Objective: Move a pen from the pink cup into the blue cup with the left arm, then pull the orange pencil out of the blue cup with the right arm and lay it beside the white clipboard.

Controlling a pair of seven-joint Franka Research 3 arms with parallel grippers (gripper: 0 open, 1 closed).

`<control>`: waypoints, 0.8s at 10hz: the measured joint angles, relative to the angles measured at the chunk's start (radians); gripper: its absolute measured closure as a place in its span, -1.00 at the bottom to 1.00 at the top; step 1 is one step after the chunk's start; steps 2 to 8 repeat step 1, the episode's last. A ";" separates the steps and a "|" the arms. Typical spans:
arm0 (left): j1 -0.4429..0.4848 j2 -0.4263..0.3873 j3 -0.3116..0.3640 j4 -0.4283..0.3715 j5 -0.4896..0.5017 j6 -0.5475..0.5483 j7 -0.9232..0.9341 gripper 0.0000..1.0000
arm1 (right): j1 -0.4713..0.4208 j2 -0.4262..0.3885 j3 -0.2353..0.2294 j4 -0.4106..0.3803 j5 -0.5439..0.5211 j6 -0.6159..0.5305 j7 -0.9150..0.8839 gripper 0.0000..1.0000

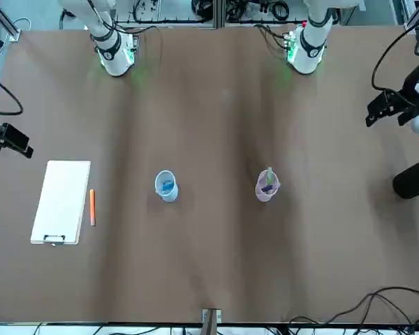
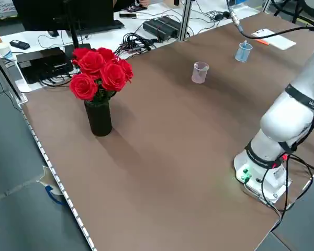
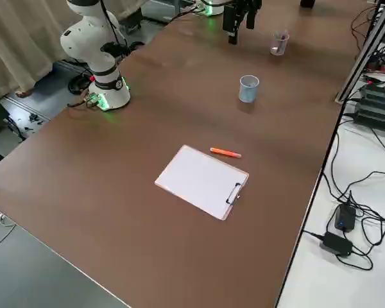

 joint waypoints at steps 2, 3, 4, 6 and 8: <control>0.000 0.000 0.000 0.000 0.000 0.000 0.000 -1.00 | 0.002 0.000 0.000 0.000 0.000 0.000 0.000 -1.00; 0.000 0.000 0.000 0.000 0.000 0.000 0.000 -1.00 | 0.002 0.000 0.000 0.000 0.000 0.000 0.000 -1.00; 0.000 0.000 0.000 0.000 0.000 0.000 0.000 -1.00 | 0.002 0.000 0.000 0.000 0.000 0.000 0.000 -1.00; 0.000 0.000 0.000 0.000 0.000 0.000 0.000 -1.00 | 0.002 0.000 0.000 0.000 0.000 0.000 0.000 -1.00; 0.000 0.000 0.000 0.000 0.000 0.000 0.000 -1.00 | 0.002 0.000 0.000 0.000 0.000 0.000 0.000 -1.00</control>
